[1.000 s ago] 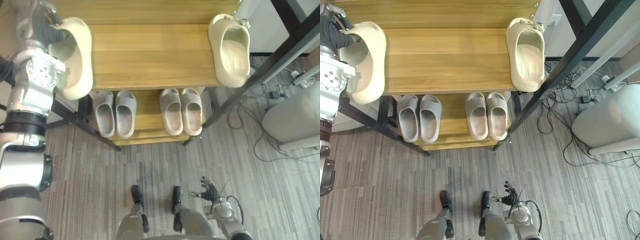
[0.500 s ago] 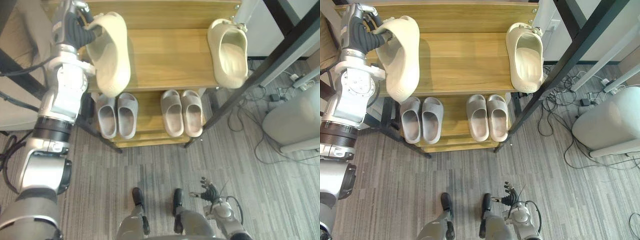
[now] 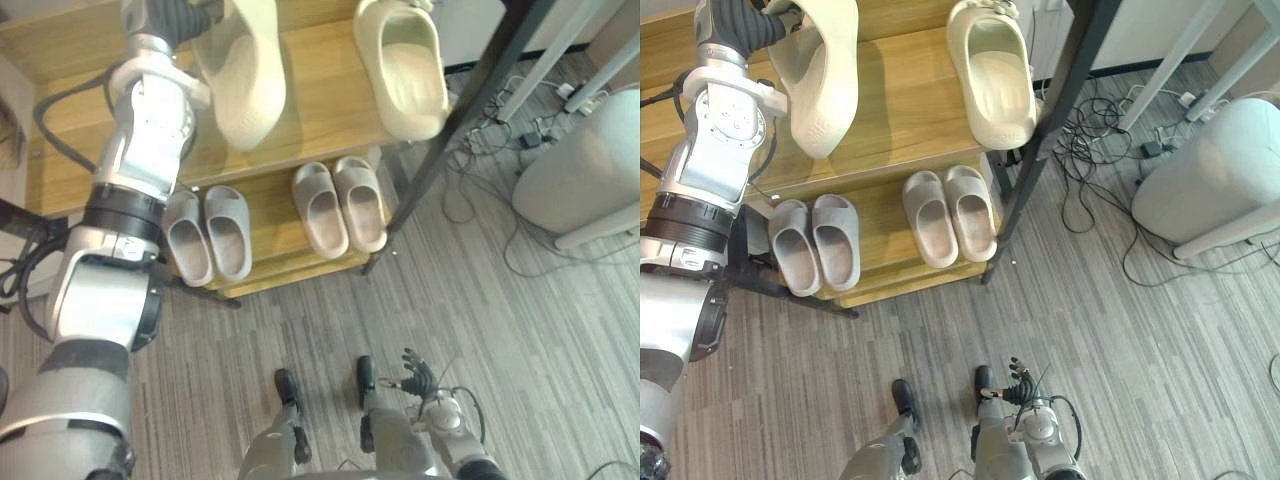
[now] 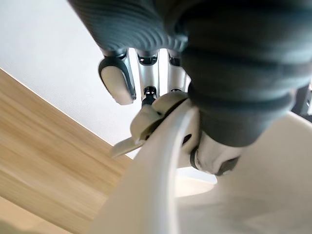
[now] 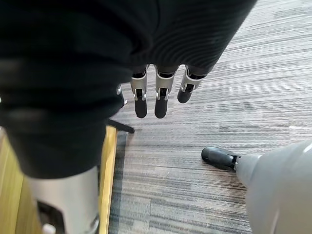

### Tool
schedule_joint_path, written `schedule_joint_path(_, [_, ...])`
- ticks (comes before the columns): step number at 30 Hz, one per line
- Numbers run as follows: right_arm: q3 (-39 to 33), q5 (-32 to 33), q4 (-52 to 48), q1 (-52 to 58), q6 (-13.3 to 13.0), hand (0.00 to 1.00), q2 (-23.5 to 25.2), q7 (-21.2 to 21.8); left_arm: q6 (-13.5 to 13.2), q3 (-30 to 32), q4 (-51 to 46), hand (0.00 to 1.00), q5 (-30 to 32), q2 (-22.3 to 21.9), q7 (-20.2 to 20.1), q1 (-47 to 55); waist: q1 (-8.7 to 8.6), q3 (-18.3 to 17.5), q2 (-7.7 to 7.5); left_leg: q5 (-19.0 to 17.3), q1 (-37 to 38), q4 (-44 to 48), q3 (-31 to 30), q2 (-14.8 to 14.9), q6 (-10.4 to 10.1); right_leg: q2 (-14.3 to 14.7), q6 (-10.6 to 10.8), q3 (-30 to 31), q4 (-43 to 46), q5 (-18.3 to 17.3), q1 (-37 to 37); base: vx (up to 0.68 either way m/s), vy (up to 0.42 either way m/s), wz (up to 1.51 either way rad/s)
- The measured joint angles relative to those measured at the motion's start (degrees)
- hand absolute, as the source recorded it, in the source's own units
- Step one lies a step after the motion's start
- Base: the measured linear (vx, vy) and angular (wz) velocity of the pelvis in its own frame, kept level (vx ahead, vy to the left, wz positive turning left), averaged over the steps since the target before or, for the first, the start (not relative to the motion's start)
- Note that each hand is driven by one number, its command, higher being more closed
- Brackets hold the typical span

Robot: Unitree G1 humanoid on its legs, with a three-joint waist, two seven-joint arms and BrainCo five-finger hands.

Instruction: Organize the slippers on the shoe rack

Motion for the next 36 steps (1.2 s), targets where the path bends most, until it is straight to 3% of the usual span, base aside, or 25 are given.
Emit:
schedule_joint_path(14, [-0.18,1.76,0.08,0.13,-0.09,0.0,0.04,-0.82,0.71,-1.52,3.35,1.0,-0.09,0.01,1.17,-5.39,-1.66,0.24,0.58,0.08,-1.78,0.0,1.4,-0.61,0.11,-0.53,0.27,2.71,-0.04,1.61,-3.21,-0.02,0.04,-0.1])
schedule_joint_path(15, [-0.17,1.76,0.09,0.14,-0.09,0.0,0.06,-0.83,0.71,-1.52,3.35,0.0,-0.09,0.0,1.18,-5.42,-1.67,0.32,0.72,0.08,-1.77,0.0,1.4,-0.68,0.12,-0.6,0.32,2.73,-0.04,1.65,-3.21,0.0,0.059,0.01])
schedule_joint_path(36, [-0.18,1.76,0.09,0.16,-0.46,0.0,0.06,-1.86,0.97,-1.47,4.97,0.0,-1.94,-3.77,2.19,-6.24,-1.89,0.39,0.83,0.12,-1.72,0.0,1.28,-0.93,0.17,-0.83,0.48,2.74,-0.04,1.85,-3.17,0.02,0.048,0.0])
